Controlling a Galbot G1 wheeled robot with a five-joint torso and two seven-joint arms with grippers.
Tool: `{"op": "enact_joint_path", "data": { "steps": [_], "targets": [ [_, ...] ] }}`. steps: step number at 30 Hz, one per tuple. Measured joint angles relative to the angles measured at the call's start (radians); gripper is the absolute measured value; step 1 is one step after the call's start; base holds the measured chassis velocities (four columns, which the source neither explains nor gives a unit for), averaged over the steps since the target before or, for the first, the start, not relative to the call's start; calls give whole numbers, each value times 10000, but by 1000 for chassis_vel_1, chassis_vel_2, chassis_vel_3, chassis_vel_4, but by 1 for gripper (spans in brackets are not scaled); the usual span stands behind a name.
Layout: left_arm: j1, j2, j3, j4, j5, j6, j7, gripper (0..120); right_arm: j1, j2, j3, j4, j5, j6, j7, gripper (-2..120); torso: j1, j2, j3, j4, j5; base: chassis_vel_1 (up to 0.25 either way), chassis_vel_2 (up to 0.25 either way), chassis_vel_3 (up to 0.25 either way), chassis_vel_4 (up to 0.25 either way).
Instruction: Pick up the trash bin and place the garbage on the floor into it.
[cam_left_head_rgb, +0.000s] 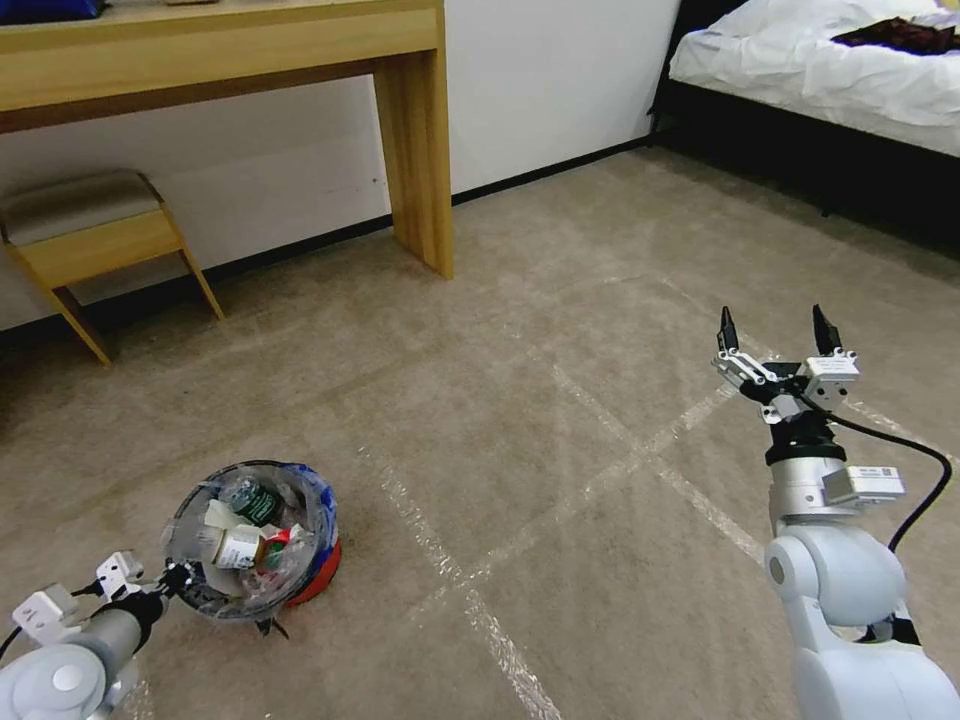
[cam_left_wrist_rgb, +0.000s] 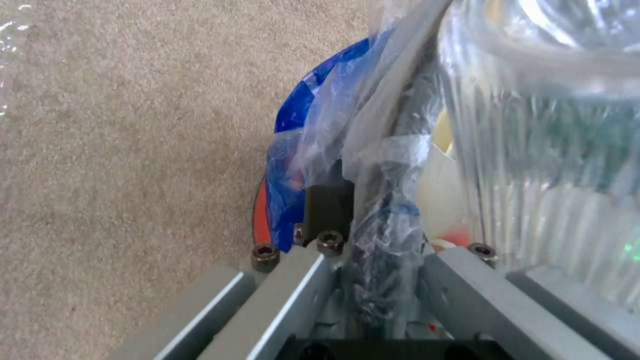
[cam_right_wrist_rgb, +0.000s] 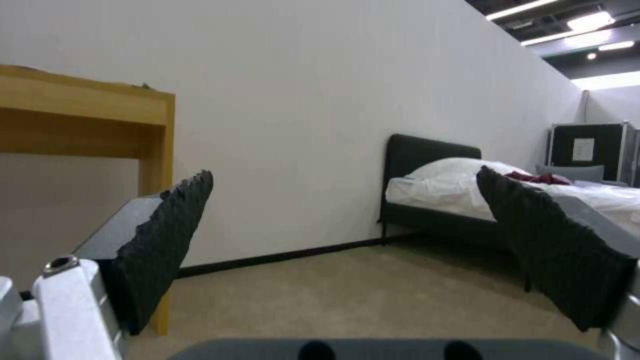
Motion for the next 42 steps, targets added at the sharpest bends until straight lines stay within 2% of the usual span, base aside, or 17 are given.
{"op": "enact_joint_path", "data": {
  "steps": [16,18,19,21,22,24,25,27,28,31,32,33,34,36,40,41,42],
  "targets": [
    [-52,14,29,112,-4,34,-17,1,32,48,-55,-102,-66,41,0,100,0,0,2,-2,-7,0,0,0,0],
    [-34,15,25,95,2,47,-24,15,44,44,-55,-108,-68,43,0,100,1,0,2,-2,-10,0,0,0,0],
    [-34,15,25,95,2,47,-24,15,44,44,-55,-108,-68,43,0,100,1,0,2,-2,-10,0,0,0,0],
    [-27,7,45,84,7,80,-12,26,43,44,-55,-111,-68,48,0,100,3,-3,3,-5,-17,0,0,0,0],
    [-27,7,45,84,7,80,-12,26,43,44,-55,-111,-68,48,0,100,3,-3,3,-5,-17,0,0,0,0],
    [-28,5,45,77,21,100,-15,36,33,44,-55,-121,-70,60,-1,100,3,-4,3,-5,-12,0,0,0,0],
    [-28,5,45,77,21,100,-15,36,33,44,-55,-121,-70,60,-1,100,3,-4,3,-5,-12,0,0,0,0],
    [-26,-4,46,64,37,88,-11,48,24,44,-51,-140,-76,88,-2,100,3,-4,3,-4,-8,0,0,0,0],
    [-26,-4,46,64,37,88,-11,48,24,44,-51,-140,-76,88,-2,100,3,-4,3,-4,-8,0,0,0,0],
    [-26,-25,37,30,78,47,27,64,24,41,-46,-156,-79,108,-5,100,2,-3,3,-3,-7,0,0,0,0],
    [-26,-25,37,30,78,47,27,64,24,41,-46,-156,-79,108,-5,100,2,-3,3,-3,-7,0,0,0,0],
    [-32,-32,28,9,98,29,56,71,23,38,-46,-167,-81,115,-6,100,2,-3,2,-3,-6,0,0,0,0],
    [-32,-32,28,9,98,29,56,71,23,38,-46,-167,-81,115,-6,100,2,-3,2,-3,-6,0,0,0,0],
    [-35,-35,12,-40,121,6,90,81,24,37,-46,-177,-85,120,-8,100,2,-3,3,-3,-6,0,0,0,0],
    [-36,-35,-1,-89,144,-12,107,88,24,36,-46,-183,-87,125,-9,100,2,-3,2,-2,-6,0,0,0,0],
    [-41,-10,-54,-216,192,-47,121,98,23,35,-46,-189,-88,133,-11,100,2,-3,2,-3,-5,0,0,0,0],
    [-38,-3,-70,-263,211,-54,121,98,23,35,-46,-190,-89,135,-12,100,2,-3,2,-2,-6,0,0,0,0]
  ]
}}
